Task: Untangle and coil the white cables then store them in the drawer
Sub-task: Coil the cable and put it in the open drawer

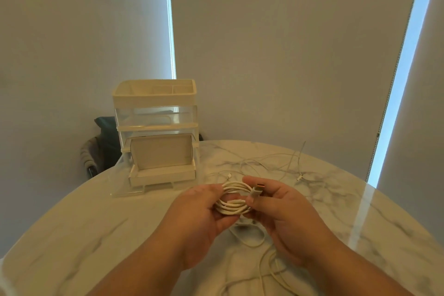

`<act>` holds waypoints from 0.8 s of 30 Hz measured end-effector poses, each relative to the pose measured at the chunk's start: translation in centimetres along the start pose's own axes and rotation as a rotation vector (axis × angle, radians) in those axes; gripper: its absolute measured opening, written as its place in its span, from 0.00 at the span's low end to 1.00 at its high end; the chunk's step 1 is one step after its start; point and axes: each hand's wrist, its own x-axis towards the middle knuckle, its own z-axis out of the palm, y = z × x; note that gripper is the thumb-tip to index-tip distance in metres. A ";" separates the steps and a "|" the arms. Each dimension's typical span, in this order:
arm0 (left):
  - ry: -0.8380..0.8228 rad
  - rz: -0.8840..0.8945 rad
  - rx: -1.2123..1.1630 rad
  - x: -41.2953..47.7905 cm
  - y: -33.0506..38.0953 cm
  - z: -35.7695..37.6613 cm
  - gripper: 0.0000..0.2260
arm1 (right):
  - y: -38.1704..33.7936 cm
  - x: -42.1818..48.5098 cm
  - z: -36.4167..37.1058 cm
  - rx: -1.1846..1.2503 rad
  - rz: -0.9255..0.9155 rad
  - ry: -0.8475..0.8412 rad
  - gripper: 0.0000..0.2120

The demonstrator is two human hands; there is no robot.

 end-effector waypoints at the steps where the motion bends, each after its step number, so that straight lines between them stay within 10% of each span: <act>1: 0.010 0.011 0.018 0.1 -0.1 -0.1 0.13 | 0.1 0.0 -0.1 -0.029 -0.005 0.004 0.23; 24: 0.056 0.158 0.563 0.9 -0.8 -1.8 0.16 | 0.9 -0.2 -0.2 -0.327 0.004 0.069 0.17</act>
